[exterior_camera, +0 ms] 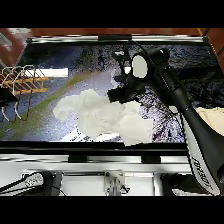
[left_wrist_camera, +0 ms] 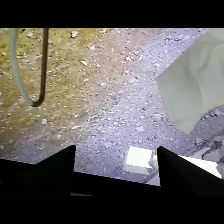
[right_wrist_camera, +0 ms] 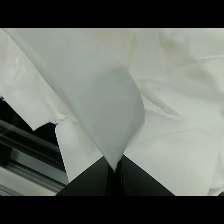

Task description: Fold the shirts.

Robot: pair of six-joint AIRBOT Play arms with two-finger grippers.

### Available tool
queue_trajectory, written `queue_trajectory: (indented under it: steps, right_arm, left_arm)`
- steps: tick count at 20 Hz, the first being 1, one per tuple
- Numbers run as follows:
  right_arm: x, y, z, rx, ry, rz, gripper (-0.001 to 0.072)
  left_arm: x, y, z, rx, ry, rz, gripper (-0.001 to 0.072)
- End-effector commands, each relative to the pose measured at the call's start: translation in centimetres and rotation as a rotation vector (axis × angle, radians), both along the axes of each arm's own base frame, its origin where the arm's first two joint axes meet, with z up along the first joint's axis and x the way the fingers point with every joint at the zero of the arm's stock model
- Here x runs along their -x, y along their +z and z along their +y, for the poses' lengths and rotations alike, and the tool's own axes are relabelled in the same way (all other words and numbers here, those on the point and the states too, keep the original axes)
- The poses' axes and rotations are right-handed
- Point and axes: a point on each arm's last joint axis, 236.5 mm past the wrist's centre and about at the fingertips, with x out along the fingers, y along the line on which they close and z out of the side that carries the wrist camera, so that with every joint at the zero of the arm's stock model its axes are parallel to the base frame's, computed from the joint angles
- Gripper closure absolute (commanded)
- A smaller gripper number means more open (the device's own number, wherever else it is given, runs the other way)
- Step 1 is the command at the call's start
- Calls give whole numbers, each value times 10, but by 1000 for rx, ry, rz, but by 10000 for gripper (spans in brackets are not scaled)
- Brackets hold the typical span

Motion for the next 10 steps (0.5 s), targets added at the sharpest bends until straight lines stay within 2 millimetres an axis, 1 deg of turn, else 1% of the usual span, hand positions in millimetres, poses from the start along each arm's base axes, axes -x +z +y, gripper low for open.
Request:
queue_trajectory:
  steps: [1, 3, 5, 7, 10]
  right_arm:
    - [-1, -1, 1, -2, 3, -3, 643]
    - [-1, 0, 1, -4, -1, -4, 643]
    - [-2, 0, 1, -6, -8, -3, 643]
    - [-4, 0, 1, -3, -13, -13, 643]
    - [-10, 1, 2, -11, -31, -33, 643]
  left_arm:
    - [-1, -30, 37, -75, -6, 17, 116]
    - [-8, -55, 46, -61, 6, 49, 117]
    - [-14, -68, 49, -51, -1, 53, 117]
    - [-12, -76, 50, -61, -53, 73, 117]
    - [-12, -81, 63, -57, -21, 61, 113]
